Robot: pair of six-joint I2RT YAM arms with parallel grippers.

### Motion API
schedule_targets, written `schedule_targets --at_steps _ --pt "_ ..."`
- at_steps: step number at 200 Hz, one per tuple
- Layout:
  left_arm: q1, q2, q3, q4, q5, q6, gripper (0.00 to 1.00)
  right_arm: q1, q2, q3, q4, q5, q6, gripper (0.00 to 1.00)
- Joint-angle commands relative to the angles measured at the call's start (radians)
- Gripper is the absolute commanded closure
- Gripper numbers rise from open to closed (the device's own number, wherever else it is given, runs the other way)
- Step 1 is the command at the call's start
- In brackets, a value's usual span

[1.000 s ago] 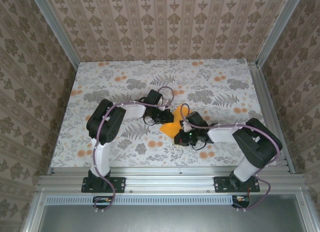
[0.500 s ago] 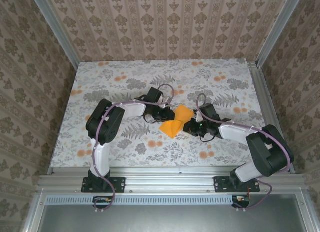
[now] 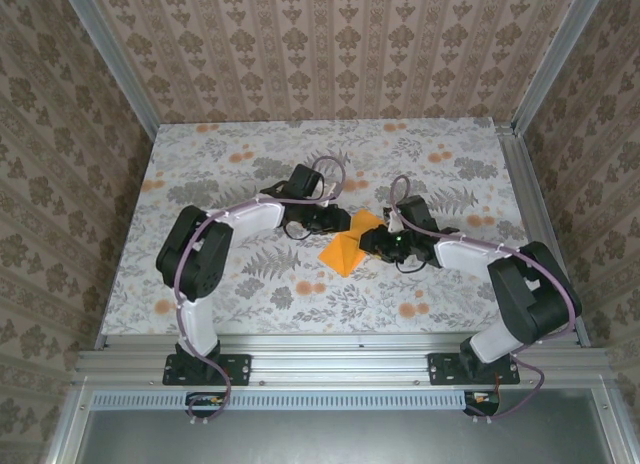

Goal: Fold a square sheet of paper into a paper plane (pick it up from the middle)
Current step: Turn over the paper at the center of the table.

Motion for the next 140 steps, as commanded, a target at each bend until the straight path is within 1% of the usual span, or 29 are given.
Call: schedule_targets --at_steps 1,37,54,95,119,140 --pt "0.0 -0.061 -0.039 -0.051 -0.026 0.043 0.68 0.023 0.044 0.041 0.007 -0.021 -0.02 0.62" --pt "0.011 -0.122 -0.106 -0.055 -0.038 0.047 0.61 0.054 0.121 0.09 -0.03 0.019 -0.043 0.62" --pt "0.018 -0.152 -0.135 -0.059 -0.038 0.049 0.58 0.066 0.153 0.108 -0.037 0.031 -0.053 0.63" --pt "0.037 -0.224 -0.211 -0.053 -0.044 0.039 0.5 0.099 0.213 0.15 -0.038 0.048 -0.069 0.73" --pt "0.053 -0.263 -0.251 -0.044 -0.049 0.029 0.46 0.109 0.236 0.173 -0.058 0.059 -0.084 0.83" --pt "0.071 -0.293 -0.287 -0.027 -0.04 0.017 0.43 0.109 0.215 0.173 -0.075 0.064 -0.096 0.92"
